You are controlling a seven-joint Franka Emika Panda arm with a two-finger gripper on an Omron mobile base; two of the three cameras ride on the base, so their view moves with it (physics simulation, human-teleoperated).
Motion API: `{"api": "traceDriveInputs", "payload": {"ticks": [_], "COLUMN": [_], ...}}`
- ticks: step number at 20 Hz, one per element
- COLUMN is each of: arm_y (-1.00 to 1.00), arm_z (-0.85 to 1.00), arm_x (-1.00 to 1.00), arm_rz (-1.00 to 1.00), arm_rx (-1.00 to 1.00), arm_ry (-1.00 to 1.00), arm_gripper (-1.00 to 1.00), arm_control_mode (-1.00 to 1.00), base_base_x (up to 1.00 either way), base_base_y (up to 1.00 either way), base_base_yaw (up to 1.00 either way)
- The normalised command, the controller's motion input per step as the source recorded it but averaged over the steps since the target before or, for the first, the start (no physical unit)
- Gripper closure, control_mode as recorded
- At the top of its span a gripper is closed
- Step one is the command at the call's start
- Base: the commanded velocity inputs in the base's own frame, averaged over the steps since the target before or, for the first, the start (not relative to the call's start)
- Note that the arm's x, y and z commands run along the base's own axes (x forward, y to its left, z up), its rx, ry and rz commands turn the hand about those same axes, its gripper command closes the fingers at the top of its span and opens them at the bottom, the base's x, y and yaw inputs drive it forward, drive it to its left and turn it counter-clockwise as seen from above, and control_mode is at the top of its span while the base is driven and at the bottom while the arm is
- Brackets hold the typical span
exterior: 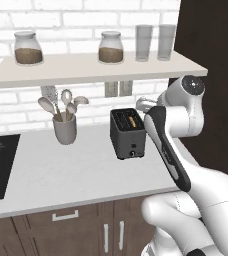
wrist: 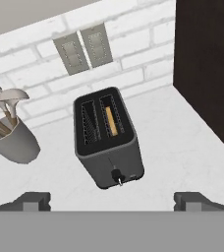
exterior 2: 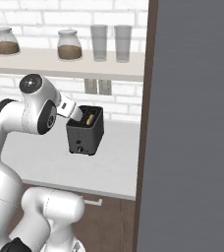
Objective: Start the toaster. Once the lever pops up, take the bread to the plate on the dining counter.
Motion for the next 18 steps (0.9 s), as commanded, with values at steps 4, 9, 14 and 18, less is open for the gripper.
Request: {"api": "traceDriveInputs", "payload": {"ticks": [4,9,14,18], "arm_y": [0.0,0.0,0.0,0.0], "arm_z": [0.0,0.0,0.0,0.0], "arm_x": [0.0,0.0,0.0,0.0], "arm_rz": [0.0,0.0,0.0,0.0], "arm_rx": [0.0,0.0,0.0,0.0], "arm_ry": [0.0,0.0,0.0,0.0], "arm_gripper": [-1.0,-1.0,-1.0,-1.0], "arm_control_mode": [-1.0,-1.0,-1.0,-1.0], "base_base_x": [0.0,0.0,0.0,0.0], "base_base_y": [0.0,0.0,0.0,0.0], "base_base_yaw": [0.0,0.0,0.0,0.0]}}
